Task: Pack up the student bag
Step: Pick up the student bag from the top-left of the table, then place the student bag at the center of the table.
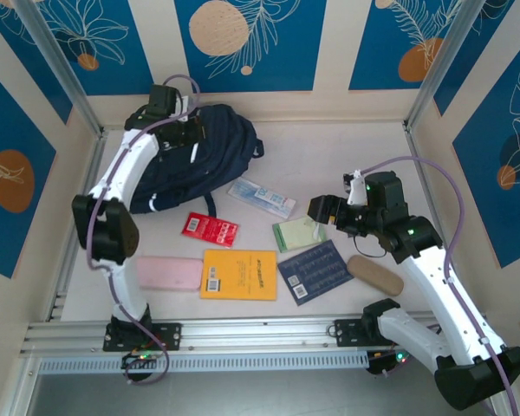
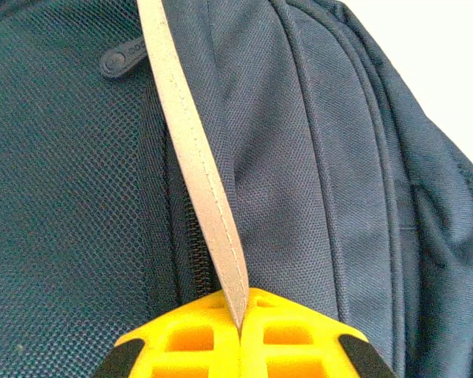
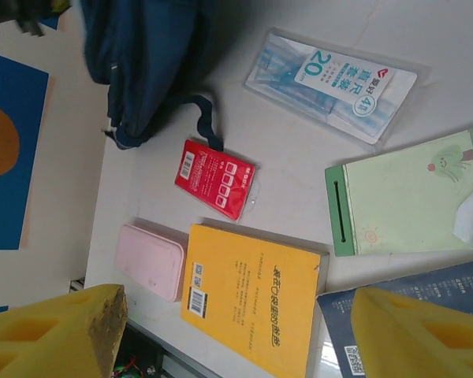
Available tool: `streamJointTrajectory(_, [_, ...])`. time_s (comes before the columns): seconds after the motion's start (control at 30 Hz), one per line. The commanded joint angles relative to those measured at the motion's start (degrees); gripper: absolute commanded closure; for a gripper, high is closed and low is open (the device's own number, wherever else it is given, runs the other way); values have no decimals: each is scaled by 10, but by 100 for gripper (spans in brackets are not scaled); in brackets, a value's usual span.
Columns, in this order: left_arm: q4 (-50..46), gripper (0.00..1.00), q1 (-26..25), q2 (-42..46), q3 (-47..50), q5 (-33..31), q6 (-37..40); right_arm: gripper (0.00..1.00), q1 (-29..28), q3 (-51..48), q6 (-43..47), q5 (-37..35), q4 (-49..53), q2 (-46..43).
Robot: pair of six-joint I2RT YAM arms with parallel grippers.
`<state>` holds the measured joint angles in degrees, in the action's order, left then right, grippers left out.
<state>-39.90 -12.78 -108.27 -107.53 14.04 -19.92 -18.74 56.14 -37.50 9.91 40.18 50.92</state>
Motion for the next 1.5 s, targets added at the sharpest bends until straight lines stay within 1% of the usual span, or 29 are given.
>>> streamJointTrajectory(0.0, [43,100,-44,76,27,46,43,23,0,19,4,11,9,8])
streamJointTrajectory(0.1, [45,100,-71,119,60,58,52,18,1,26,-12,21,8,18])
streamJointTrajectory(0.17, [23,100,-92,128,59,88,57,14,0,29,-27,39,3,22])
streamJointTrajectory(0.27, [-1,100,-135,133,76,103,71,8,1,27,-59,72,-11,25])
streamJointTrajectory(0.4, [3,100,-177,133,134,110,84,9,2,10,-90,80,-20,18])
streamJointTrajectory(0.5, [11,100,-198,123,168,119,83,10,2,-20,-108,90,-32,14])
streamJointTrajectory(0.63, [30,100,-222,118,195,128,78,11,2,-67,-136,81,-45,30])
streamJointTrajectory(0.73, [43,100,-229,118,206,143,72,13,2,-104,-176,84,-78,56])
streamJointTrajectory(0.83, [50,100,-230,118,212,153,67,15,-10,-140,-228,95,-140,78])
streamJointTrajectory(0.9, [52,100,-231,120,215,156,64,17,-28,-153,-253,99,-176,96])
streamJointTrajectory(0.97, [62,100,-232,124,223,165,58,18,-46,-153,-260,94,-190,114])
streamJointTrajectory(1.03, [69,100,-232,127,229,175,52,21,-57,-150,-263,87,-192,128])
streamJointTrajectory(1.1, [76,100,-234,129,234,183,46,25,-61,-154,-268,79,-196,137])
streamJointTrajectory(1.17, [76,100,-235,131,237,181,48,36,-60,-152,-263,73,-187,138])
streamJointTrajectory(1.23, [72,100,-235,132,240,173,52,40,-62,-124,-237,32,-122,133])
streamJointTrajectory(1.3, [72,100,-235,135,247,168,53,43,-66,-83,-220,-49,-21,120])
streamJointTrajectory(1.33, [73,100,-235,136,249,165,53,46,-67,-69,-221,-75,11,114])
streamJointTrajectory(1.37, [74,100,-235,136,253,164,53,51,-66,-52,-223,-103,49,104])
streamJointTrajectory(1.4, [78,100,-235,137,257,164,53,53,-66,-45,-220,-110,61,99])
streamJointTrajectory(1.47, [84,100,-235,136,262,166,51,59,-67,-32,-213,-97,58,86])
